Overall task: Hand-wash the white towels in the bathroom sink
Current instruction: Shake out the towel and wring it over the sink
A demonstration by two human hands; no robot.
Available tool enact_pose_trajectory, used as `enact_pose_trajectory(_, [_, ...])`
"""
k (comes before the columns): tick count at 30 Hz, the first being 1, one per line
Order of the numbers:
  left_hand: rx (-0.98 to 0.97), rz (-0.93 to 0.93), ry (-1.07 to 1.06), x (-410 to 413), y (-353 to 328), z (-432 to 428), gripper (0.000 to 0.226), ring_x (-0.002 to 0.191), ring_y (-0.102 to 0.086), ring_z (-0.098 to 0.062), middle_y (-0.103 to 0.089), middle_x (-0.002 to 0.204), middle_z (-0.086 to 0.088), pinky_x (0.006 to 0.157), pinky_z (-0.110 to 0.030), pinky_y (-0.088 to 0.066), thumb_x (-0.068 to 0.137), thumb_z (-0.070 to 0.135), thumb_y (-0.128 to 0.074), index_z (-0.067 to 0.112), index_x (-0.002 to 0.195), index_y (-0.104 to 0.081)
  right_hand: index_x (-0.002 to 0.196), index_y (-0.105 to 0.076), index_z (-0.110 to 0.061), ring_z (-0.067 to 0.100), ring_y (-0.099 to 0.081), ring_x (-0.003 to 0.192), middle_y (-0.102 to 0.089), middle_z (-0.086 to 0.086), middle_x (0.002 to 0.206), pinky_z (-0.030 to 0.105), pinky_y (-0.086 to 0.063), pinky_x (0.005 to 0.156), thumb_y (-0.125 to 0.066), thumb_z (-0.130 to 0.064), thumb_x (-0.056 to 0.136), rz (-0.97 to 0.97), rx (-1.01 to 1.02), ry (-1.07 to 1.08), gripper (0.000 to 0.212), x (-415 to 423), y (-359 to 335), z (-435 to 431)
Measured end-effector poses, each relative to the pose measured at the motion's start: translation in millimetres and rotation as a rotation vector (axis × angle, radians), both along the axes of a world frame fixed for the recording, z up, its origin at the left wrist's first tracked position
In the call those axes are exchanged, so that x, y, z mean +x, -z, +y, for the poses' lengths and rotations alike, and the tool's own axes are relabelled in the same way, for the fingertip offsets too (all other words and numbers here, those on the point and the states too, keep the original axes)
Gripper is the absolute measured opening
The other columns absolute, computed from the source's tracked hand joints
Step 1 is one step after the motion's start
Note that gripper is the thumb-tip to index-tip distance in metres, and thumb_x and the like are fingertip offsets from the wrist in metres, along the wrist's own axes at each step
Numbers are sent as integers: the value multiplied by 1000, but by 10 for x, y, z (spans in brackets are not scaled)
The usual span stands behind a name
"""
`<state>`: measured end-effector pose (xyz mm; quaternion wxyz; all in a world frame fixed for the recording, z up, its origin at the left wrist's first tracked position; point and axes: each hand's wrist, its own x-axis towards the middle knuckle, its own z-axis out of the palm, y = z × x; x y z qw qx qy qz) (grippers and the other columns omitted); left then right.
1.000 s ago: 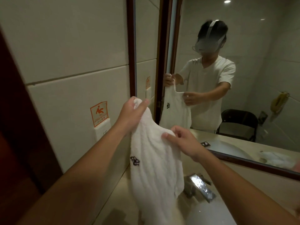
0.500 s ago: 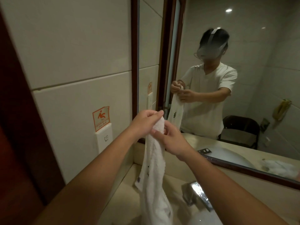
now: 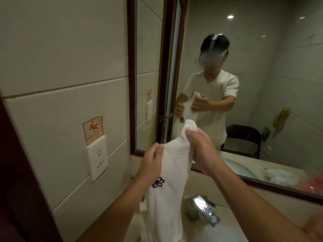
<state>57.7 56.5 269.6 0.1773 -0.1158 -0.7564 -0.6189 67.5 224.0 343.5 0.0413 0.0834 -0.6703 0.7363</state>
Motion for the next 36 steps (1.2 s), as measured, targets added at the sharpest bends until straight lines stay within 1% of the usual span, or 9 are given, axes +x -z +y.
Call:
enact_pose_trajectory(7, [-332, 278, 182, -143, -607, 117, 45, 60, -51, 0, -54, 63, 20, 58, -14, -35, 109, 23, -53, 41, 68, -54, 117, -74, -8, 36, -76, 100, -78, 17, 110, 57, -57, 97, -82, -36, 90, -60, 268, -176, 40, 132, 106, 190])
enact_pose_trajectory(11, [-145, 249, 173, -103, -740, 197, 37, 65, -53, 4, -61, 68, 19, 62, -15, -39, 109, 30, -50, 33, 74, -57, 107, -71, 7, 38, -69, 87, -72, 35, 106, 53, -53, 83, -83, -36, 90, -10, 156, -134, 47, 125, -44, 189])
enact_pose_trajectory(15, [37, -61, 204, -28, -437, 264, 61, 87, -71, -20, -75, 92, -7, 79, -33, -54, 102, 66, -36, 15, 96, -69, 100, -75, -4, 29, -71, 79, -75, 19, 88, 38, -59, 74, -77, -32, 89, 31, 8, -128, 30, 144, -227, 203])
enact_pose_trajectory(19, [193, -258, 306, 44, -249, 380, 67, 92, -77, -17, -81, 95, -5, 74, -25, -57, 96, 65, -34, 13, 103, -77, 102, -71, -5, 27, -70, 80, -72, 16, 88, 39, -58, 76, -70, -24, 99, 68, -46, -103, 20, 170, -396, 259])
enact_pose_trajectory(22, [172, -137, 63, -54, -387, 300, 79, 75, -71, -27, -73, 79, -13, 67, -30, -50, 101, 70, -38, -1, 86, -66, 107, -72, -4, 25, -72, 82, -75, 11, 89, 40, -58, 79, -70, -30, 100, 42, 51, -55, 26, 181, -403, 472])
enact_pose_trajectory(24, [111, 51, -47, -105, -613, 248, 61, 60, -51, -12, -52, 65, -7, 60, -27, -40, 108, 53, -43, 2, 74, -51, 108, -75, -9, 29, -71, 86, -76, 12, 95, 44, -56, 83, -75, -41, 94, 27, 135, -45, 36, 205, -367, 640])
enact_pose_trajectory(28, [-97, 265, 79, -132, -1106, 485, 46, 57, -39, -3, -43, 62, 8, 55, -20, -32, 109, 35, -49, 16, 67, -48, 108, -77, -6, 22, -74, 82, -77, 19, 102, 29, -59, 73, -76, -40, 93, 35, 263, -37, 36, 287, -267, 575])
enact_pose_trajectory(32, [-5, 211, 137, -178, -1252, 634, 48, 61, -51, -6, -54, 64, 6, 61, -22, -43, 105, 49, -52, 13, 75, -59, 107, -72, 1, 30, -72, 83, -76, 26, 102, 43, -59, 78, -73, -34, 97, 35, 141, 9, 36, 213, -264, 433])
enact_pose_trajectory(36, [159, 8, 325, -121, -817, 634, 49, 88, -74, -19, -78, 91, 0, 79, -33, -58, 103, 61, -45, 22, 101, -75, 101, -70, -4, 25, -70, 79, -73, 16, 87, 37, -60, 72, -69, -26, 100, 55, -12, -21, 23, 200, -392, 403])
